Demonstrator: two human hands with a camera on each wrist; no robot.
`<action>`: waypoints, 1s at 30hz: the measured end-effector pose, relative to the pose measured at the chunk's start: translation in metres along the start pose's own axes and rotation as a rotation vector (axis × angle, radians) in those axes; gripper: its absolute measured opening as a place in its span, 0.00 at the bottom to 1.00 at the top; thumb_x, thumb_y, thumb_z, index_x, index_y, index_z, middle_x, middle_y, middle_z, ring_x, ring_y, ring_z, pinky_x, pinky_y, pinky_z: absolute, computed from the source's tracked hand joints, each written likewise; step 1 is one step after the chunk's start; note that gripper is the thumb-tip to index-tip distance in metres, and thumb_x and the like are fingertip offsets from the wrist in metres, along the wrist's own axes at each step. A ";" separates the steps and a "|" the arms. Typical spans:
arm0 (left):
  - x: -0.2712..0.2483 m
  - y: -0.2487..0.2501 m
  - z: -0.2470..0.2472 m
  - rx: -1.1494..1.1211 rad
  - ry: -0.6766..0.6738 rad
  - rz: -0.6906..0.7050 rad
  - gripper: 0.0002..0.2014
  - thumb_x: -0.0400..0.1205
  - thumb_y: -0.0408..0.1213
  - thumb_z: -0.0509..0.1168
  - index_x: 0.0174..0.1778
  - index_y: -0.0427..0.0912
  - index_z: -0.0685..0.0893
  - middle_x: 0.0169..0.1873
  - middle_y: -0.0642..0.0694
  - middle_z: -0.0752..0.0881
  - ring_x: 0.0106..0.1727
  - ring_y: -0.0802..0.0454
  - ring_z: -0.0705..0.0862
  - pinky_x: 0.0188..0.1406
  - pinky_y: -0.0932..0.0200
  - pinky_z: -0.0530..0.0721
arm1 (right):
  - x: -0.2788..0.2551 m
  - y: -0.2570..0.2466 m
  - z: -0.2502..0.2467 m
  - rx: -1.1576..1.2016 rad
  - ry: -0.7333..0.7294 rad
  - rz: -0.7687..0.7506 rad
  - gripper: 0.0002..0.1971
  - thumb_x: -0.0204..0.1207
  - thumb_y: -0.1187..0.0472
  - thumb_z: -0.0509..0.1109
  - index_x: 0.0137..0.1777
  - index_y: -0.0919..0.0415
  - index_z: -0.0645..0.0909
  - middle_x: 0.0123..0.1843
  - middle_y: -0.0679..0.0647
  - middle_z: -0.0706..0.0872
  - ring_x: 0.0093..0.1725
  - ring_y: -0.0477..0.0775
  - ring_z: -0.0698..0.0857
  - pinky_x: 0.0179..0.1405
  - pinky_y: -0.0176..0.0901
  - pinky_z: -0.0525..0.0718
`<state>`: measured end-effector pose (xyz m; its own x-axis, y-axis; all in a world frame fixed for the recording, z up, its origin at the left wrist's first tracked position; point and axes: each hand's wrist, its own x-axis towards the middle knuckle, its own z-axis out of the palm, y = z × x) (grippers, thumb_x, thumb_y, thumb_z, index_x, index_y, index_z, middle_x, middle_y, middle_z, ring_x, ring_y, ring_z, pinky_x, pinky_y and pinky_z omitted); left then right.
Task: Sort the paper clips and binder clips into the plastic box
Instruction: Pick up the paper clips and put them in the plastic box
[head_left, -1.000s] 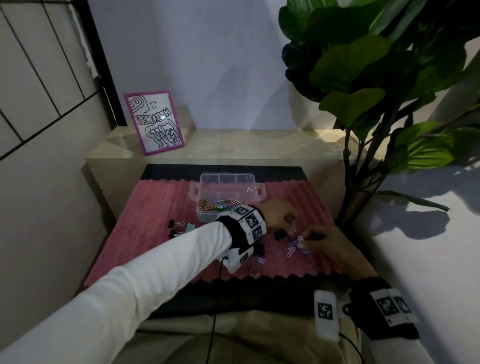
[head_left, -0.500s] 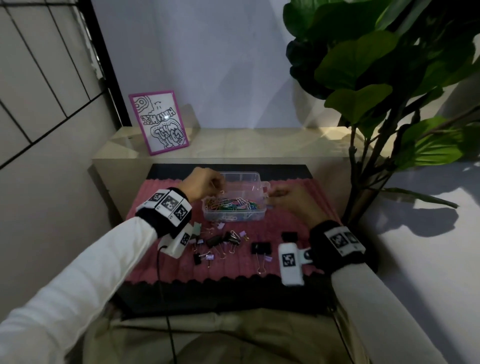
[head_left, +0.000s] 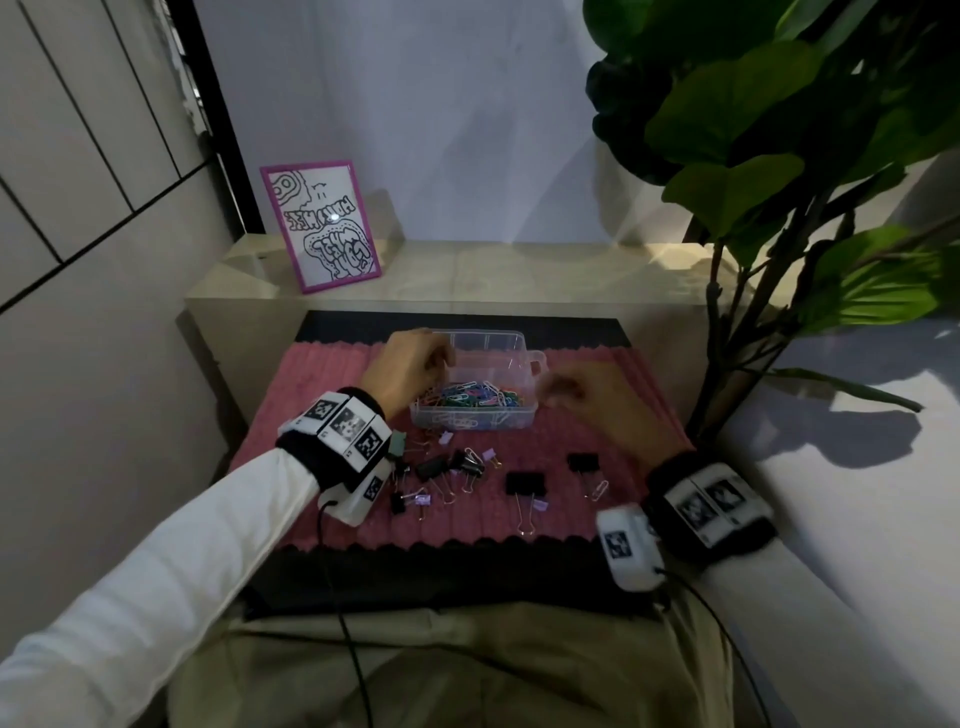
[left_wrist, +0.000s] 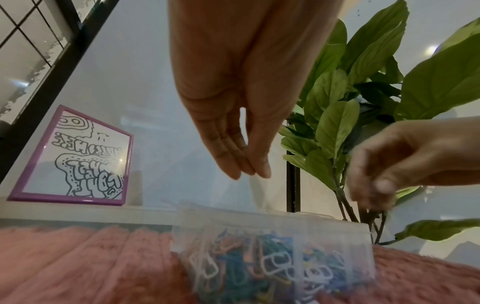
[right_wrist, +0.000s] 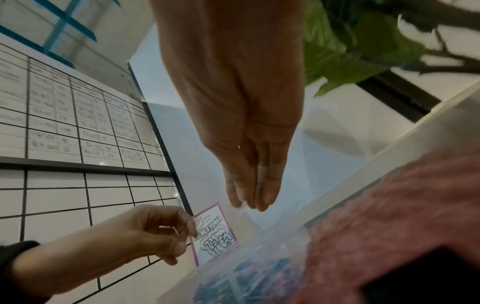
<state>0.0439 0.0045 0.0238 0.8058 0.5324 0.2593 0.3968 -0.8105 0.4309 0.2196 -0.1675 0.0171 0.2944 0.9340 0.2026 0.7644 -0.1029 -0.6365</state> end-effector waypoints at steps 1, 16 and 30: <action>-0.003 0.002 0.002 -0.010 -0.016 0.006 0.07 0.75 0.24 0.66 0.45 0.37 0.85 0.45 0.40 0.87 0.45 0.47 0.85 0.47 0.55 0.84 | -0.013 0.006 -0.006 -0.015 0.010 0.002 0.03 0.71 0.72 0.71 0.43 0.68 0.85 0.42 0.53 0.87 0.40 0.42 0.83 0.41 0.17 0.76; -0.032 0.022 0.007 -0.013 -0.283 0.012 0.11 0.78 0.24 0.60 0.50 0.38 0.85 0.48 0.43 0.89 0.45 0.53 0.84 0.49 0.64 0.78 | -0.078 0.050 0.002 -0.181 -0.247 0.014 0.12 0.71 0.67 0.72 0.42 0.50 0.74 0.43 0.49 0.82 0.43 0.45 0.80 0.45 0.37 0.80; -0.035 0.075 0.053 0.139 -0.634 0.338 0.20 0.73 0.36 0.71 0.61 0.41 0.79 0.57 0.41 0.82 0.60 0.45 0.79 0.57 0.51 0.78 | -0.081 0.045 0.000 -0.194 -0.348 0.010 0.12 0.73 0.68 0.66 0.56 0.58 0.76 0.41 0.41 0.76 0.38 0.36 0.75 0.37 0.29 0.71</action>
<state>0.0686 -0.0878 0.0005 0.9770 0.0377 -0.2099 0.0993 -0.9515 0.2913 0.2301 -0.2480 -0.0273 0.1153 0.9894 -0.0884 0.8665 -0.1437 -0.4781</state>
